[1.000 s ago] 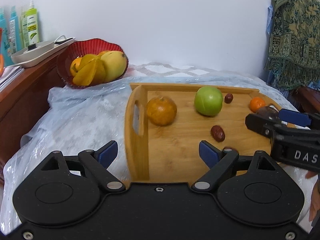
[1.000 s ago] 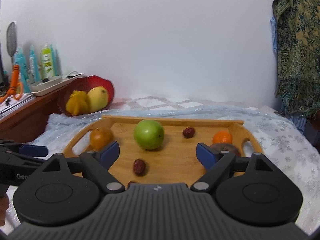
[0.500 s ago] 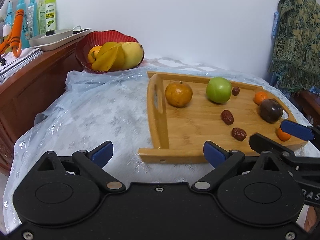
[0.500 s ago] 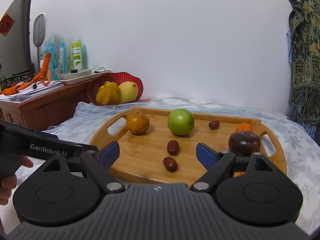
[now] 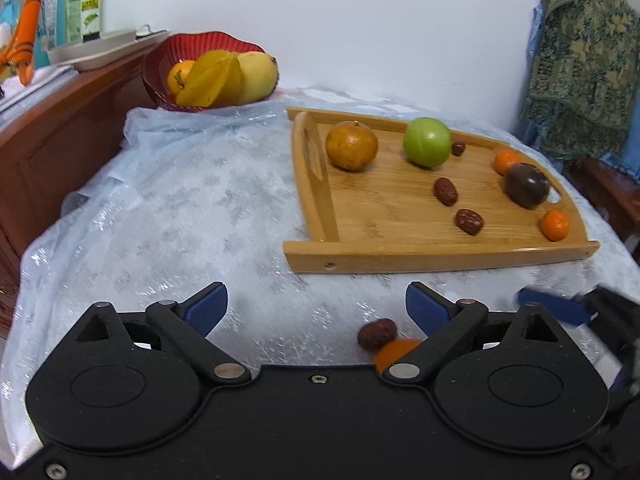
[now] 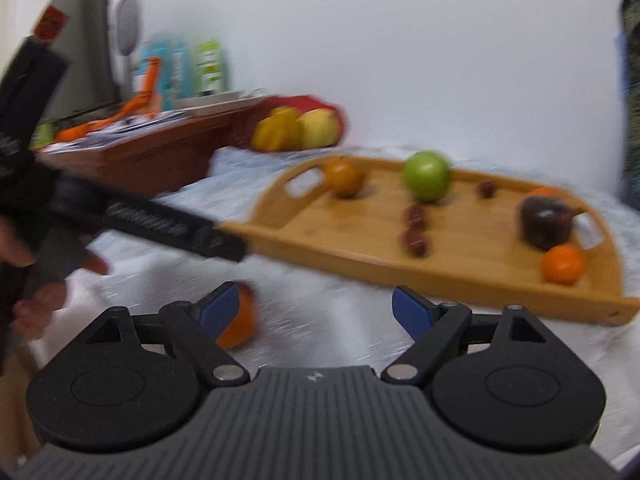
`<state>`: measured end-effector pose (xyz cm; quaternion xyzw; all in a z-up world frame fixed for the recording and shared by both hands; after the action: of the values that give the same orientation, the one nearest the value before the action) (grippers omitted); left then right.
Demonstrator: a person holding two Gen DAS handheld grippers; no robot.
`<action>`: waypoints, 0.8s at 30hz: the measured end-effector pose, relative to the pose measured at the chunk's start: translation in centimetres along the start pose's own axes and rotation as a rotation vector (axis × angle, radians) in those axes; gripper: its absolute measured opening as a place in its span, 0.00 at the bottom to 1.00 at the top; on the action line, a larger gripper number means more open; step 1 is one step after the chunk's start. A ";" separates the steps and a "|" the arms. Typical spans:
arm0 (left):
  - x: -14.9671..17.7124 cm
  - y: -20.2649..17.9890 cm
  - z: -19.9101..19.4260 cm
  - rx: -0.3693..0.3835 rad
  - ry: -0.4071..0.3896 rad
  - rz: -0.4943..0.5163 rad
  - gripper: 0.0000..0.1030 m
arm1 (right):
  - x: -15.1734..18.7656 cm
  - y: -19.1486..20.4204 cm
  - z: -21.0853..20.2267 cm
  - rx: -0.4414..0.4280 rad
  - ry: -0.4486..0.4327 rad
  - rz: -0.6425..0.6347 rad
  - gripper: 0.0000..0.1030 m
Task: Organize fruits
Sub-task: 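Grasp a red date with the left tool while the right tool grasps a mandarin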
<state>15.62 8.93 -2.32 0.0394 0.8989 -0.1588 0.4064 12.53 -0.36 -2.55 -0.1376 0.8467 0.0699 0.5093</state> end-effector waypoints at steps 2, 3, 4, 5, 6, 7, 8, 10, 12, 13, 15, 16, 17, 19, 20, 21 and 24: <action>0.2 -0.1 -0.2 0.017 0.004 -0.004 0.89 | 0.4 1.0 -0.1 -0.024 0.002 -0.032 0.89; 0.3 -0.1 -0.2 0.022 0.006 -0.002 0.88 | 0.5 1.4 -0.1 -0.025 0.001 -0.049 0.89; 0.4 -0.2 -0.3 0.027 0.007 0.003 0.87 | 0.7 1.8 -0.1 -0.026 0.002 -0.063 0.89; 0.6 -0.4 -0.4 0.031 0.010 0.010 0.86 | 0.8 2.0 0.0 -0.029 0.004 -0.070 0.89; 0.8 -0.5 -0.4 0.038 0.014 0.019 0.85 | 0.9 2.2 0.1 -0.035 0.009 -0.073 0.89; 0.9 -0.7 -0.5 0.041 0.018 0.027 0.84 | 1.0 2.4 0.2 -0.039 0.012 -0.074 0.89; 1.1 -0.8 -0.5 0.041 0.021 0.035 0.83 | 1.1 2.6 0.2 -0.040 0.012 -0.076 0.89; 1.5 -0.9 -0.6 0.037 0.028 0.052 0.83 | 1.2 2.8 0.3 -0.035 0.009 -0.085 0.89; 1.8 -0.9 -0.9 0.037 0.022 0.060 0.83 | 1.3 2.9 0.5 -0.028 0.009 -0.092 0.89; 1.9 -1.0 -1.0 0.042 0.019 0.061 0.82 | 1.4 2.9 0.5 -0.028 0.010 -0.091 0.88; 2.0 -0.9 -1.1 0.050 0.017 0.056 0.78 | 1.4 3.1 0.7 -0.029 0.017 -0.088 0.85; 1.9 -0.9 -1.1 0.057 0.017 0.050 0.77 | 1.5 3.1 0.8 -0.031 0.021 -0.089 0.83; 1.9 -0.9 -1.1 0.069 0.018 0.043 0.74 | 1.5 3.2 0.9 -0.034 0.027 -0.091 0.82; 1.9 -1.0 -0.9 0.102 0.023 0.021 0.66 | 1.7 3.5 1.1 -0.042 0.036 -0.095 0.80; 1.8 -1.1 -0.8 0.117 0.026 0.009 0.61 | 1.7 3.7 1.2 -0.049 0.039 -0.096 0.80; 1.7 -1.2 -0.6 0.129 0.029 -0.001 0.58 | 1.7 3.8 1.3 -0.055 0.041 -0.097 0.78; 1.6 -1.6 -0.1 0.150 0.036 -0.012 0.53 | 1.6 4.4 1.6 -0.065 0.039 -0.097 0.73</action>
<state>14.13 7.33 -3.01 0.0672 0.8920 -0.2273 0.3849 11.81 3.99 -4.83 -0.1961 0.8460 0.0699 0.4908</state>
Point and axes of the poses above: each gripper's, at about its wrist camera, not at the fingertips, and z roughly the way its jaws point, y to its left, x to its underside, the point moved 9 cm from there along z, roughly the way its jaws point, and after that the axes turned 10 degrees about x, right-handed, at the moved point
